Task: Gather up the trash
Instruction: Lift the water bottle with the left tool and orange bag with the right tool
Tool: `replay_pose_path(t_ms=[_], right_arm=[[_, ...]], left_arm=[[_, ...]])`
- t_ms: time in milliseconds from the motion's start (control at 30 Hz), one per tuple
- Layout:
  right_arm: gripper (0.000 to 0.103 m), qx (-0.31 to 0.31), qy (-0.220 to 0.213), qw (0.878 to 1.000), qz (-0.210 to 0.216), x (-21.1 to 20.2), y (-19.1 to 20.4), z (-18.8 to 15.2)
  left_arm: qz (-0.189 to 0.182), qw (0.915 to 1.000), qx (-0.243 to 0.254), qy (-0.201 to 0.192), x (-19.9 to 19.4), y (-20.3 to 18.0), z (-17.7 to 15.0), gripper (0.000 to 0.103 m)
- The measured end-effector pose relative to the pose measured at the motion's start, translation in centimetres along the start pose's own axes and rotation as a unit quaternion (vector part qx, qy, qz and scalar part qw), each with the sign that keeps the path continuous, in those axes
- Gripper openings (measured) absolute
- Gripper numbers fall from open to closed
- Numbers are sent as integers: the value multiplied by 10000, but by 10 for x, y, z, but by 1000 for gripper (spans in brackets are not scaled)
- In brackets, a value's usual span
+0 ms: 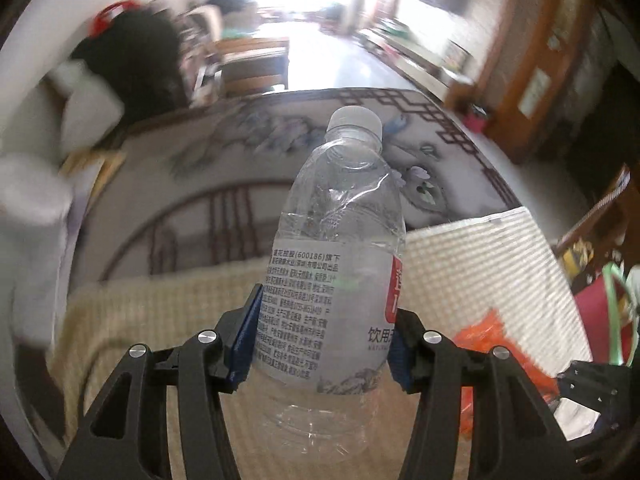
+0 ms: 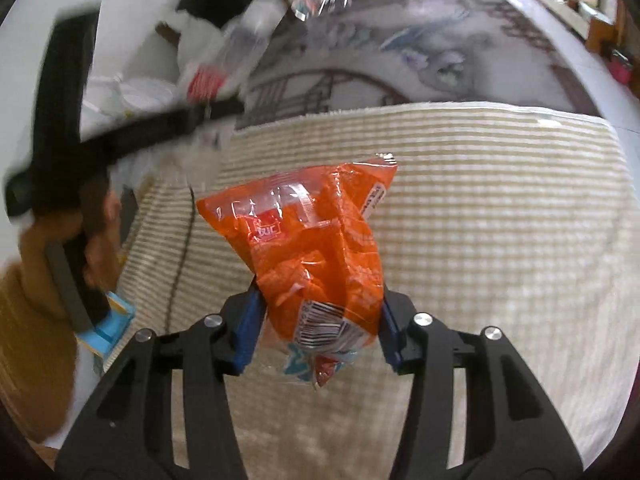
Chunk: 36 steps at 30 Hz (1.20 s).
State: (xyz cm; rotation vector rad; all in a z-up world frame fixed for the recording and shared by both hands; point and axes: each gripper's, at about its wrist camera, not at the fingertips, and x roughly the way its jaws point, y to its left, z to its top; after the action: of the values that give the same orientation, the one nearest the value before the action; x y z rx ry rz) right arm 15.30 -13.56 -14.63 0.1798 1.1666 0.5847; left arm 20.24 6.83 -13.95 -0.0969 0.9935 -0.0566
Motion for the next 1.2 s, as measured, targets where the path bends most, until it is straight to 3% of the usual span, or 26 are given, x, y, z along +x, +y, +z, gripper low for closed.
replay_pose_path(t_ms=[133, 433, 700, 867, 1000, 1200], right_arm=[[48, 220, -349, 9991, -106, -34, -1, -19], [49, 449, -1080, 9922, -433, -101, -10, -42], [49, 721, -1248, 9880, -546, -110, -20, -60], [49, 918, -1336, 9852, -550, -114, -28, -67], [49, 1055, -1416, 9828, -541, -117, -33, -69], [49, 1182, -1442, 9810, -534, -119, -38, -69]], left_arm=[[-49, 9993, -354, 61, -16, -9, -34, 51], [-355, 9991, -190, 163, -41, -51, -79, 52], [-432, 9990, 98, 38, -48, -75, -80, 52], [-402, 9992, 54, 29, -48, -78, -83, 52], [-429, 9987, -279, 11, -49, -77, -87, 52], [-237, 9995, -120, -143, -52, -86, -78, 51]])
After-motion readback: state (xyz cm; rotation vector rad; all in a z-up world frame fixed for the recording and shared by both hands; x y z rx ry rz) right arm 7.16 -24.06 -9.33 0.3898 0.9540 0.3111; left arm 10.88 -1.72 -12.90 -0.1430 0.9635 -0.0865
